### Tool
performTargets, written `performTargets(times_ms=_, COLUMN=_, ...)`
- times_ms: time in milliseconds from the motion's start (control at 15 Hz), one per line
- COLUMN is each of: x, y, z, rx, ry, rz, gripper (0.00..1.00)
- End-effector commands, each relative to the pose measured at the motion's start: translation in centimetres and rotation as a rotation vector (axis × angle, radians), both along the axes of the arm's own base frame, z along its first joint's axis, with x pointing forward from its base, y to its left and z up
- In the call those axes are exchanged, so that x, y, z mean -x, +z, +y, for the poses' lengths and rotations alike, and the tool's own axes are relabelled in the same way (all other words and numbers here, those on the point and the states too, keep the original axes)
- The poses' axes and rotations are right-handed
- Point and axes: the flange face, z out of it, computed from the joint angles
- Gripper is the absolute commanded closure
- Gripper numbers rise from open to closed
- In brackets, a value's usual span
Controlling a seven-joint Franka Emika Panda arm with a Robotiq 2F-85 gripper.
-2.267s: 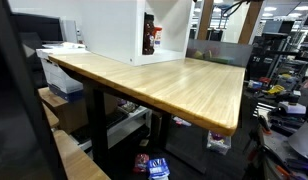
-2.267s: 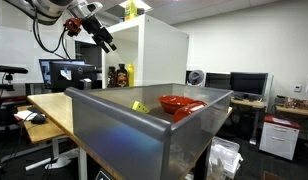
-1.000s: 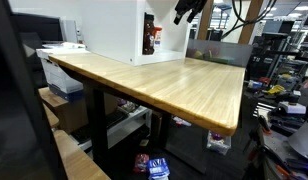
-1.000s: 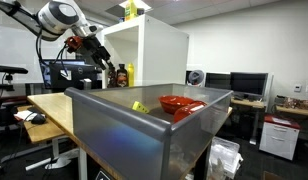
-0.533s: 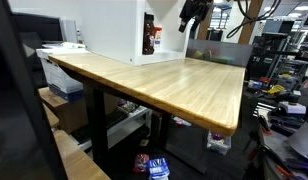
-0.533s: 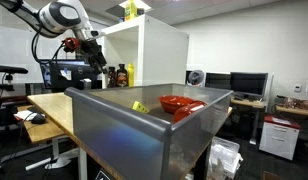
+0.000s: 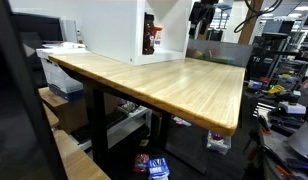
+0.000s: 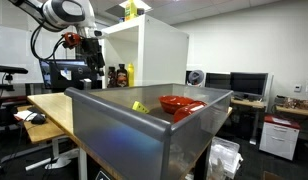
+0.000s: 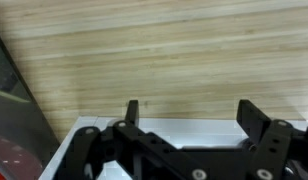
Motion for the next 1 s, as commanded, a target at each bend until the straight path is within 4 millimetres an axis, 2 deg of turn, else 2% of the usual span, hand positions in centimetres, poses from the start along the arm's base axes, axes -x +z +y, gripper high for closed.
performTargets(times_ms=0, x=0.8, y=-0.1, z=-0.4, rx=-0.020, ry=0.032, rz=0.066, gripper=0.00)
performTargets(times_ms=333, x=2.2, y=-0.2, z=-0.4, rx=-0.034, ry=0.148, rz=0.086, gripper=0.00)
performTargets(times_ms=600, x=2.5, y=0.1, z=-0.5, rx=-0.032, ry=0.177, rz=0.081, gripper=0.00)
performTargets(times_ms=733, x=2.5, y=0.0, z=-0.5, rx=-0.016, ry=0.174, rz=0.087, gripper=0.00)
performTargets(times_ms=800, x=1.5, y=0.0, z=-0.4, rx=-0.008, ry=0.145, rz=0.075, gripper=0.00)
performTargets(times_ms=933, x=1.5, y=0.0, z=-0.4, rx=-0.008, ry=0.145, rz=0.075, gripper=0.00)
